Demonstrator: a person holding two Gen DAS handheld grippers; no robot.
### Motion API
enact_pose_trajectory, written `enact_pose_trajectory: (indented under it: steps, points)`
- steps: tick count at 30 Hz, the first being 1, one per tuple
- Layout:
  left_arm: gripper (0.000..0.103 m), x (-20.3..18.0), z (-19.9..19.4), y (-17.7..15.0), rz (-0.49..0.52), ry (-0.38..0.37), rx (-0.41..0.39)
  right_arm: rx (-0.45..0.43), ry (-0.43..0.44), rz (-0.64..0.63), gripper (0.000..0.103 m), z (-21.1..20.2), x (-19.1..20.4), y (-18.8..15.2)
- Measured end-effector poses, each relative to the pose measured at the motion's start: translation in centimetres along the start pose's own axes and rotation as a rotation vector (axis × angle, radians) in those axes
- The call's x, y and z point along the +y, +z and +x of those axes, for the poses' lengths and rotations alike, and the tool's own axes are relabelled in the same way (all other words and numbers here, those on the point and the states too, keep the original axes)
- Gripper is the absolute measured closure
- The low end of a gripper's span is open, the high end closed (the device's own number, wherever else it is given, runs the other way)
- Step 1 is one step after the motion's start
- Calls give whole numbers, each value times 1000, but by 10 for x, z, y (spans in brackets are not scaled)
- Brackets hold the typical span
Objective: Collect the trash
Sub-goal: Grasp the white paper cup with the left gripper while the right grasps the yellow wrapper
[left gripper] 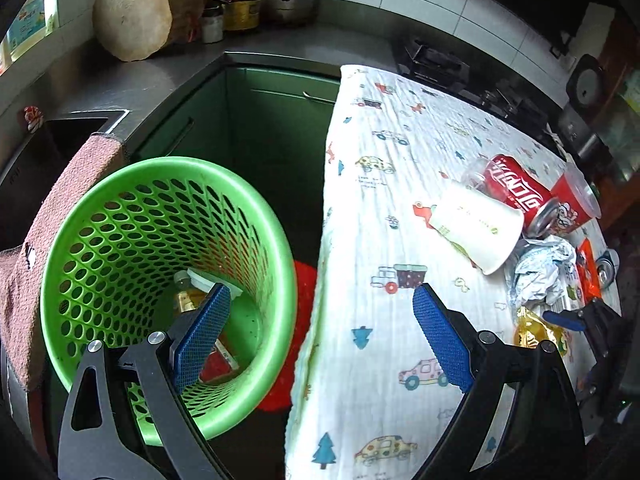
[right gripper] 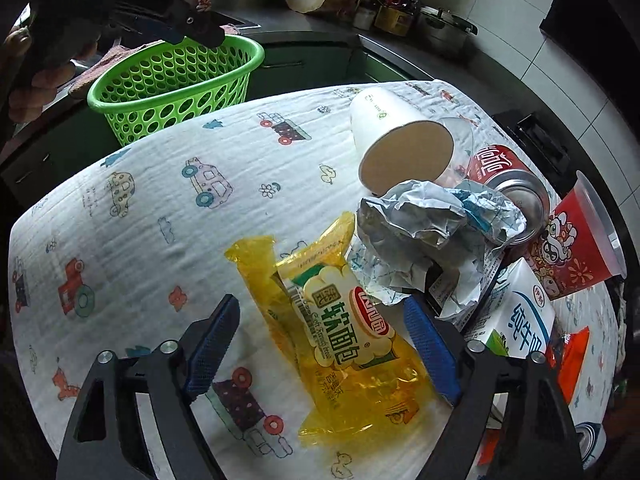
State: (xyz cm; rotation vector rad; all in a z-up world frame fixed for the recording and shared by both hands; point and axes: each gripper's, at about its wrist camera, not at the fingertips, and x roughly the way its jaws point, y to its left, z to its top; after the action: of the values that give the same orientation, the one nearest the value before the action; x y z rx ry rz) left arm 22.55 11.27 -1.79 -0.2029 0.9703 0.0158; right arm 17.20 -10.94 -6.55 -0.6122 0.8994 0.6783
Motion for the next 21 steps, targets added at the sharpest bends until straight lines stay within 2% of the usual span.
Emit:
enact_pose_trajectory:
  steps: [5,9,14,21]
  points:
    - [12,-42,14,11,14,-46,29,-23,20,53,44,-5,-3,-12]
    - [12,-70,30,23,-37,-108,76,-52,29,101,52,-15,-4,-21]
    - [12,-97,56,38,-121,-133,127,-68,42,144,54,-24,-3,-33]
    - [12,-106,88,54,-257,-122,175,-81,50,182,54,-32,-7,-49]
